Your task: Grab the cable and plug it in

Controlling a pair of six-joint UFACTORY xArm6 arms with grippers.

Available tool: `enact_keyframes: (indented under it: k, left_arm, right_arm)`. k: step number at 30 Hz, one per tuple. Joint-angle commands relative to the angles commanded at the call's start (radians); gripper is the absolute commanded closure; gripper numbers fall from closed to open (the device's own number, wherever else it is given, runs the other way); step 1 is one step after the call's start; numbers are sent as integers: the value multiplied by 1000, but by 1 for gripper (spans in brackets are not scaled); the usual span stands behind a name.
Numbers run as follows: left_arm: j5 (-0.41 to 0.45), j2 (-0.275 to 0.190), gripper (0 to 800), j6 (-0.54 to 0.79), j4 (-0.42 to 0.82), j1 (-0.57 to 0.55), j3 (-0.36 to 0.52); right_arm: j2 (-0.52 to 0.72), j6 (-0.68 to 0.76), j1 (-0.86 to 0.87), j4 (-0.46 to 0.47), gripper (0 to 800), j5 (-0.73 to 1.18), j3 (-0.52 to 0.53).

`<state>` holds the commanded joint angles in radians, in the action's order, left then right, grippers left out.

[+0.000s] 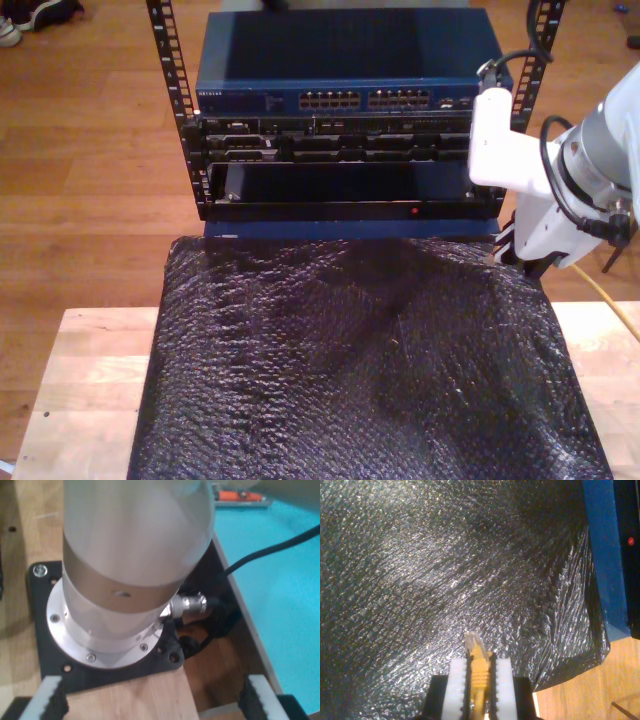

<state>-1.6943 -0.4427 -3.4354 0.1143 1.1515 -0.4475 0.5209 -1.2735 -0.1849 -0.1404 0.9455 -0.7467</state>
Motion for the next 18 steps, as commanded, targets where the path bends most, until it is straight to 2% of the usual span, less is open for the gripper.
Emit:
enact_keyframes:
  k: [8,14,18]
  left_arm:
    - [141,-14,0,25,17,84,101]
    - [176,-21,0,75,12,103,123]
    - [203,-21,0,143,8,118,126]
  right_arm:
    - [3,0,2,0,800,-2,26]
    - [5,3,0,-2,800,-17,29]
    - [3,3,-2,-5,800,-97,58]
